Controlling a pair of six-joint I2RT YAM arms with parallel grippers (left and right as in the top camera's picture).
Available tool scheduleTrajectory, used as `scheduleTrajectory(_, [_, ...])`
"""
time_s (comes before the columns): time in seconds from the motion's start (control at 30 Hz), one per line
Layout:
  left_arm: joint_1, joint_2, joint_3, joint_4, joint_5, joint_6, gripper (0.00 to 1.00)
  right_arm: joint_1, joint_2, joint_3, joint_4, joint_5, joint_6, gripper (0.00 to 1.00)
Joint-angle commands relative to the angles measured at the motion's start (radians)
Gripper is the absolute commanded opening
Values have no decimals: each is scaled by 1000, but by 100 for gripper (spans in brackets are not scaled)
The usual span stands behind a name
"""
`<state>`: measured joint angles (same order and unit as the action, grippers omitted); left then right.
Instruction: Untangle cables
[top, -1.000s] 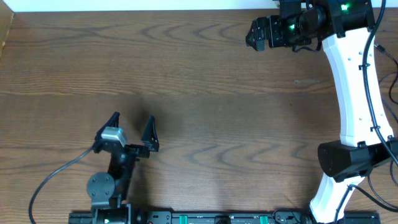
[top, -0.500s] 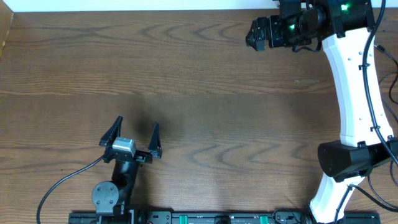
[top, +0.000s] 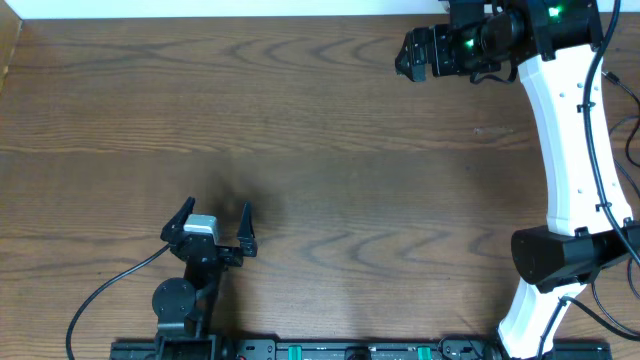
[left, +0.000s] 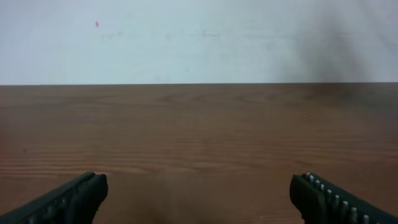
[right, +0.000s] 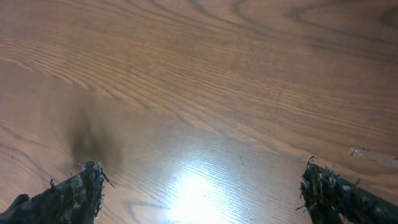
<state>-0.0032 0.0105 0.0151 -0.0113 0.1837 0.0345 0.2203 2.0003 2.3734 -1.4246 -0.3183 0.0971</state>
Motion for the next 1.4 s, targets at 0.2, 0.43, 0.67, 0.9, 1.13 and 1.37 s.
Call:
scheduleTrajectory(0.2, [-3, -9, -11, -51, -21, -13, 98, 10, -2, -1, -2, -2, -9, 99])
scheduleTrajectory(0.43, [-3, -9, -11, -52, -43, -77, 98, 10, -2, -1, -2, -2, -9, 99])
scheduleTrajectory(0.67, [-3, -9, -11, -52, -44, -136, 98, 10, -2, -1, -2, -2, -9, 99])
scheduleTrajectory(0.9, [-2, -9, -11, -53, -47, -213, 99, 10, -2, -1, -2, -2, -8, 99])
scheduleTrajectory(1.13, [-2, -9, -11, -53, -46, -192, 99, 10, -2, -1, -2, -2, -9, 99])
scheduleTrajectory(1.37, [-2, -9, -11, -49, -43, -193, 98, 10, -2, -1, -2, -2, -9, 99])
